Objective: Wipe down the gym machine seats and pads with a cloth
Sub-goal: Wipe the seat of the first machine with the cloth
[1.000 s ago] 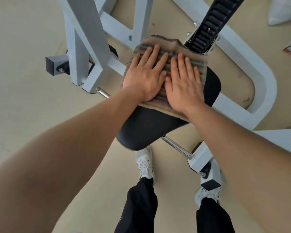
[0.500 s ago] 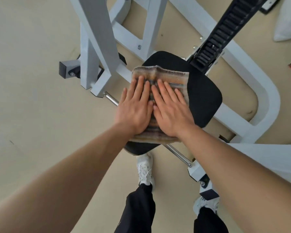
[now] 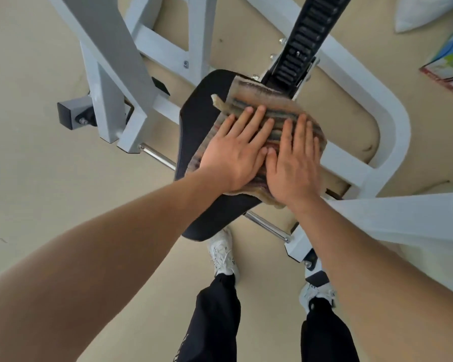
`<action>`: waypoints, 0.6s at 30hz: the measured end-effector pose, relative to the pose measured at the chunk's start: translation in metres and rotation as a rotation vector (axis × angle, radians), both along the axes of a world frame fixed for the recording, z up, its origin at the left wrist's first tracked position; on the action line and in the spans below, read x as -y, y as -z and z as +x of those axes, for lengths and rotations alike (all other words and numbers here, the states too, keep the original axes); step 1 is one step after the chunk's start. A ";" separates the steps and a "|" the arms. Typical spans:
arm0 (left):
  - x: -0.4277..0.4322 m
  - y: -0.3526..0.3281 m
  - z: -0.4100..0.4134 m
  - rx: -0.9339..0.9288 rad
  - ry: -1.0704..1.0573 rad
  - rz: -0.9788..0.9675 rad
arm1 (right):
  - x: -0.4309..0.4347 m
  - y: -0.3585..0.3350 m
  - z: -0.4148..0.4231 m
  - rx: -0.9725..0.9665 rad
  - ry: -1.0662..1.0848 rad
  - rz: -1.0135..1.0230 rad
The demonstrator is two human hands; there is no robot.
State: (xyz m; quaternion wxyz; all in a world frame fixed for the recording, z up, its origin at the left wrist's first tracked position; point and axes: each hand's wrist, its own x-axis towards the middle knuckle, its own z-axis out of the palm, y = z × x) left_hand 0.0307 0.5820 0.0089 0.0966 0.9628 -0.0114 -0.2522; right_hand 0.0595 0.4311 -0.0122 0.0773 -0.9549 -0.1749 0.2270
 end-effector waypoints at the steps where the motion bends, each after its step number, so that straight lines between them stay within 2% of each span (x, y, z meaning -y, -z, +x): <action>1: 0.001 -0.007 -0.018 -0.016 0.005 -0.004 | -0.001 -0.007 -0.017 -0.004 0.005 -0.008; 6: -0.026 -0.029 -0.066 -0.055 0.030 0.005 | -0.016 -0.032 -0.070 -0.044 -0.115 0.009; 10: -0.021 -0.013 -0.032 -0.007 -0.063 0.031 | -0.011 -0.010 -0.018 -0.030 -0.185 0.043; 14: 0.005 0.018 0.043 0.021 -0.108 0.044 | 0.002 0.018 0.052 -0.079 -0.065 0.050; 18: 0.041 0.024 0.072 0.023 0.010 0.030 | 0.028 0.020 0.037 -0.089 0.175 0.135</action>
